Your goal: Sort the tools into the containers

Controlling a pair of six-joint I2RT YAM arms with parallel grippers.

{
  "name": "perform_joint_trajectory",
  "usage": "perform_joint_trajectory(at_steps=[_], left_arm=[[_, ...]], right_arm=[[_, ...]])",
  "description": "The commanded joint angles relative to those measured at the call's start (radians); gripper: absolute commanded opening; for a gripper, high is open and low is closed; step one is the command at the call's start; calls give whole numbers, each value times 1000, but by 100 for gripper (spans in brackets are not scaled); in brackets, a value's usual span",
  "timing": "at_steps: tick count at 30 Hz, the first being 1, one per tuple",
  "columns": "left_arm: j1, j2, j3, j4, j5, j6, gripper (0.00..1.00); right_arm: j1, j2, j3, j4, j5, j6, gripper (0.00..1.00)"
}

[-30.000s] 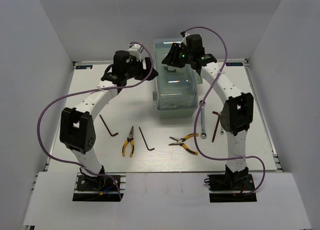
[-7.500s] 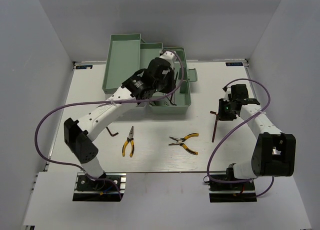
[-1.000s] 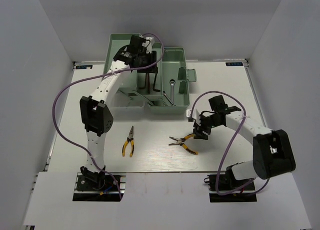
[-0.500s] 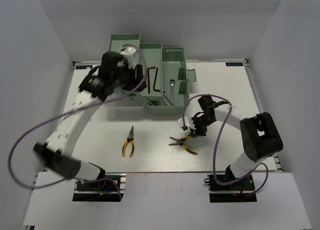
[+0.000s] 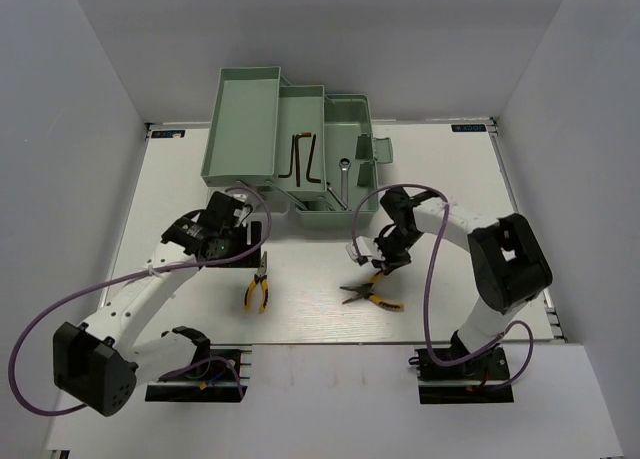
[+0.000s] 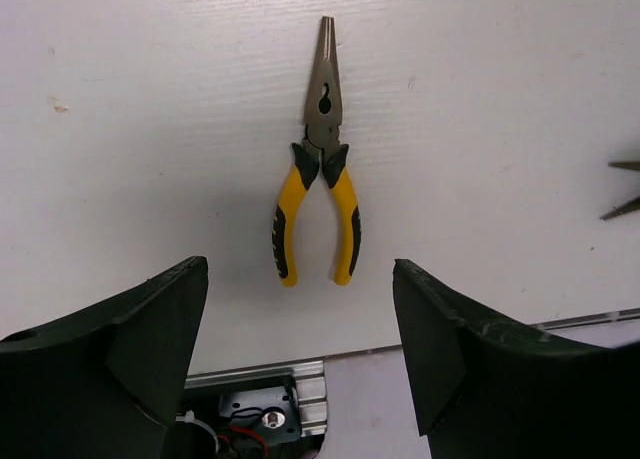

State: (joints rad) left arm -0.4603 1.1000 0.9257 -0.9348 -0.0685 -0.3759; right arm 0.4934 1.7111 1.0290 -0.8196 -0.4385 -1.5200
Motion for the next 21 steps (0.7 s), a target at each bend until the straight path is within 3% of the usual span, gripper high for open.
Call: perform_joint_trajectory(at_steps=[1, 7, 10, 14, 15, 21], left_arm=[[2, -13, -28, 63, -2, -54, 85], [2, 41, -63, 100, -18, -64, 84], [2, 66, -105, 123, -17, -75, 83], [-8, 57, -142, 137, -17, -98, 78], [-8, 48, -142, 137, -17, -112, 78], [-8, 47, -142, 111, -51, -130, 76]], right_arm=[[14, -146, -4, -139, -41, 52, 0], [63, -297, 190, -259, -121, 187, 0], [105, -294, 320, -227, -137, 416, 0], [161, -190, 540, -29, -57, 651, 0], [175, -168, 599, 68, 33, 699, 0], [229, 123, 1045, 217, 236, 1056, 0]])
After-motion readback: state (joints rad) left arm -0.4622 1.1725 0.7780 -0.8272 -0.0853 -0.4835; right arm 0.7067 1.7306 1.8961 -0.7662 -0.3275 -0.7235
